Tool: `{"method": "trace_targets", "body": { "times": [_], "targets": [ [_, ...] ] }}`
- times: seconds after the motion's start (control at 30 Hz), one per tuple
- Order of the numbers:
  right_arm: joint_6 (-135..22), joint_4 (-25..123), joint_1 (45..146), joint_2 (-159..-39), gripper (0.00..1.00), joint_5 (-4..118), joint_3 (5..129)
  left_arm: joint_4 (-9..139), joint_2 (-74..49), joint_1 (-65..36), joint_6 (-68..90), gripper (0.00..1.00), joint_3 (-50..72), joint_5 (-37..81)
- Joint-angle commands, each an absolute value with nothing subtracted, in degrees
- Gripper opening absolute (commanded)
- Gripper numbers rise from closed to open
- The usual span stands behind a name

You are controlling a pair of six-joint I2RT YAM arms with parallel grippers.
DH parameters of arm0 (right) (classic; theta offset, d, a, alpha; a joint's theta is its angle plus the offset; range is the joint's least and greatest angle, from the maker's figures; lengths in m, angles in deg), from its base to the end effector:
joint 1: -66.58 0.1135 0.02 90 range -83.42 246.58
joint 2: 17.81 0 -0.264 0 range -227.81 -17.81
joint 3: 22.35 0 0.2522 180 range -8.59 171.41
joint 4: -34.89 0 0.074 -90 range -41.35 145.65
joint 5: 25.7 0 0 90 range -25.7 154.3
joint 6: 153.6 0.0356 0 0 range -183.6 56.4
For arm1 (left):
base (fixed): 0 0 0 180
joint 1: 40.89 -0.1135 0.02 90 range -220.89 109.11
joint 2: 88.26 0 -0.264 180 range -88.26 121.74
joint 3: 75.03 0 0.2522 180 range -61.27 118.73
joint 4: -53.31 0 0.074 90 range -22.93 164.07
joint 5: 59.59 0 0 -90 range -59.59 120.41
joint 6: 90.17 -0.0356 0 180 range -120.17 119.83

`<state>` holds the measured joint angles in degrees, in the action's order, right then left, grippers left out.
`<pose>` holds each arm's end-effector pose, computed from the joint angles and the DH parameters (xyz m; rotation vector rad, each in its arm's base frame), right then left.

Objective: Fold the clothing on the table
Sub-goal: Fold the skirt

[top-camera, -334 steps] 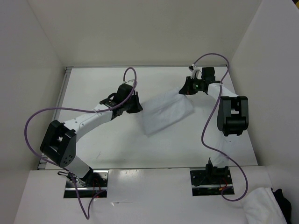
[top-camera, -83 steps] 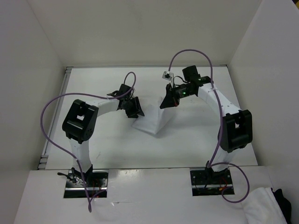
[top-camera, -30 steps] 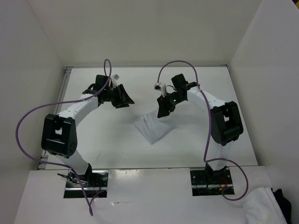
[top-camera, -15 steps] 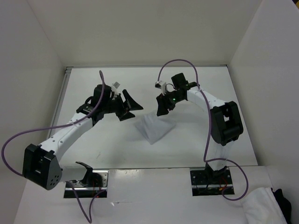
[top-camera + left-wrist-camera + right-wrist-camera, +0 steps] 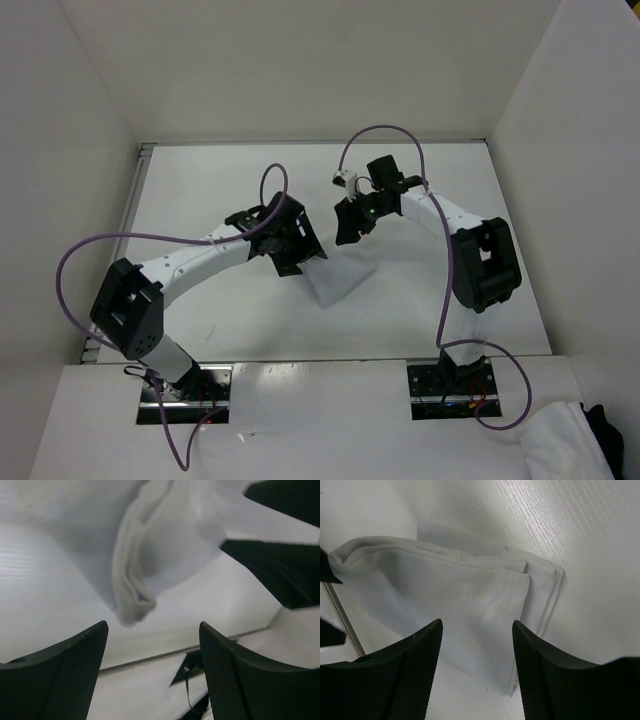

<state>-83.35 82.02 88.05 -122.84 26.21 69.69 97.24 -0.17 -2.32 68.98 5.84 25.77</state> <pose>0.3503 0.1614 0.2233 -1.0960 2.2598 0.8733 0.2563 -0.2080 0.2604 -0.6709 2.5996 -0.8287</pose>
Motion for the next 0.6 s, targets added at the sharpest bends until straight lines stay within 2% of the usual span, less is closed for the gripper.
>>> {"method": "trace_targets", "body": {
  "times": [0.0, 0.23, 0.37, 0.5, 0.53, 0.57],
  "targets": [
    [-83.03, 79.32, 87.93, -119.06, 0.64, 26.42, 68.76, 102.4, 2.52, -2.22, 68.39, 0.8, 9.22, 32.07],
    [-83.55, 79.85, 87.41, -118.0, 0.64, 25.89, 67.17, 104.95, 5.43, -1.17, 66.02, 0.8, 12.38, 35.85],
    [-84.08, 79.85, 87.41, -117.47, 0.64, 25.89, 67.17, 105.65, 9.29, -1.16, 63.38, 0.75, 14.84, 38.92],
    [-84.08, 80.38, 86.88, -116.95, 0.64, 25.89, 66.65, 105.66, 10.61, -1.16, 61.88, 0.57, 15.46, 41.92],
    [-84.08, 80.38, 86.88, -116.95, 0.64, 25.89, 66.65, 106.44, 11.22, -1.16, 61.27, 0.43, 15.46, 42.62],
    [-84.08, 80.38, 86.88, -116.95, 0.64, 25.89, 66.65, 106.45, 11.23, -1.16, 61.27, 0.34, 15.46, 44.02]
  ]
}}
